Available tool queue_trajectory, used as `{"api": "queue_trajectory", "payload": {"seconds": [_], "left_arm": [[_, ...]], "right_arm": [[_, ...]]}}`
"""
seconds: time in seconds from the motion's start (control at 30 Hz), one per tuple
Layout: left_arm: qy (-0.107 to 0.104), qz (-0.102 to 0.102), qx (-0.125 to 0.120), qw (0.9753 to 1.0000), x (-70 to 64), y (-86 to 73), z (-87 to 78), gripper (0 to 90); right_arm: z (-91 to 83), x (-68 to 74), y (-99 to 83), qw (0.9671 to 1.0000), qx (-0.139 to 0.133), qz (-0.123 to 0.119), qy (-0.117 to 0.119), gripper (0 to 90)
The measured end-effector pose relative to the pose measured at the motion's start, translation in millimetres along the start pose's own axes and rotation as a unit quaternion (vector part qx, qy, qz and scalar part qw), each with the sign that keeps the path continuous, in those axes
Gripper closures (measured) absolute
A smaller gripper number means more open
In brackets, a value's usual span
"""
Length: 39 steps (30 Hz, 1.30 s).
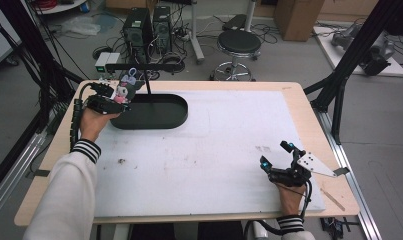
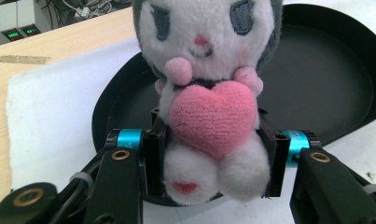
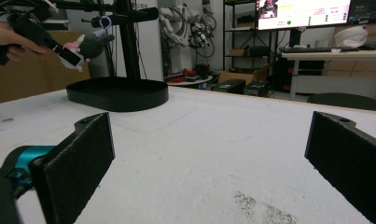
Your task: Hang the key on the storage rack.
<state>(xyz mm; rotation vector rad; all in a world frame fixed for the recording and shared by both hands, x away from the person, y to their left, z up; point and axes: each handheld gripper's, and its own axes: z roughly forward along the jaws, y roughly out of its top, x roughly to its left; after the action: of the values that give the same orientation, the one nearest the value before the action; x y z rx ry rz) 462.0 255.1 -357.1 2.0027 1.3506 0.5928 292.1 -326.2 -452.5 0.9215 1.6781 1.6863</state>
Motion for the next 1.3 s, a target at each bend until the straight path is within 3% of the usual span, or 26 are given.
{"api": "queue_trajectory", "payload": {"seconds": [0.17, 0.3, 0.37, 0.43, 0.5, 0.53, 0.6, 0.63, 0.7, 0.77, 0.93, 1.0, 1.1, 1.23, 1.3], "left_arm": [[-0.010, 0.010, -0.010, 0.9998, 2.4, -3.3, 3.2, 54.1], [-0.005, 0.043, -0.038, 0.9984, 4.0, -9.1, 1.3, 49.9], [-0.013, 0.058, -0.096, 0.9937, 5.9, -15.6, -2.4, 41.9], [-0.029, 0.066, -0.130, 0.9888, 7.1, -20.7, -5.6, 31.7], [-0.058, 0.066, -0.137, 0.9866, 8.6, -23.3, -9.1, 19.7], [-0.067, 0.051, -0.147, 0.9856, 9.1, -25.6, -11.7, 16.3], [-0.099, 0.033, -0.173, 0.9794, 10.7, -30.3, -18.3, 8.9], [-0.108, 0.038, -0.185, 0.9760, 10.6, -33.4, -21.8, 7.6], [-0.107, 0.052, -0.199, 0.9726, 8.0, -39.9, -28.6, 1.6], [-0.118, 0.066, -0.208, 0.9687, 6.0, -46.8, -34.9, 1.7], [-0.125, 0.073, -0.249, 0.9576, -2.4, -70.4, -50.2, 1.7], [-0.128, 0.073, -0.265, 0.9529, -6.6, -83.2, -56.7, 1.7], [-0.124, 0.083, -0.276, 0.9496, -13.8, -103.9, -66.4, 1.7], [-0.127, 0.089, -0.305, 0.9398, -22.4, -135.0, -79.3, 1.7], [-0.121, 0.089, -0.316, 0.9367, -24.1, -150.0, -84.2, 1.7]], "right_arm": [[0.2, -0.5, 0.0, 1.0000, -0.002, 0.002, 0.001, 0.3], [0.1, -1.0, 0.0, 1.0000, -0.003, 0.002, 0.000, 0.3], [0.1, -1.0, 0.0, 1.0000, -0.003, 0.002, 0.000, 0.3], [0.0, -1.1, 0.0, 1.0000, -0.003, 0.003, 0.000, 0.3], [-0.1, -1.1, -0.1, 1.0000, -0.004, 0.006, 0.001, 0.3], [0.0, -1.1, -0.1, 1.0000, -0.003, 0.008, 0.001, 0.3], [0.0, -1.4, -0.1, 1.0000, -0.004, 0.007, 0.001, 0.3], [-0.1, -1.1, -0.1, 1.0000, -0.003, 0.008, 0.001, 0.3], [0.0, -1.0, 0.0, 1.0000, -0.003, 0.003, -0.001, 0.3], [0.4, -0.5, -0.1, 1.0000, -0.005, 0.001, -0.001, 0.3], [-0.3, 1.4, -0.3, 1.0000, -0.003, -0.007, -0.001, 0.3], [0.2, 1.2, -0.3, 0.9999, -0.004, -0.013, -0.001, 0.3], [0.3, 1.5, -0.4, 0.9999, -0.004, -0.010, -0.001, 0.3], [0.6, 1.6, -0.3, 0.9999, -0.005, -0.014, -0.003, 0.3], [0.4, 1.7, -0.3, 0.9999, -0.004, -0.013, -0.003, 0.3]]}}
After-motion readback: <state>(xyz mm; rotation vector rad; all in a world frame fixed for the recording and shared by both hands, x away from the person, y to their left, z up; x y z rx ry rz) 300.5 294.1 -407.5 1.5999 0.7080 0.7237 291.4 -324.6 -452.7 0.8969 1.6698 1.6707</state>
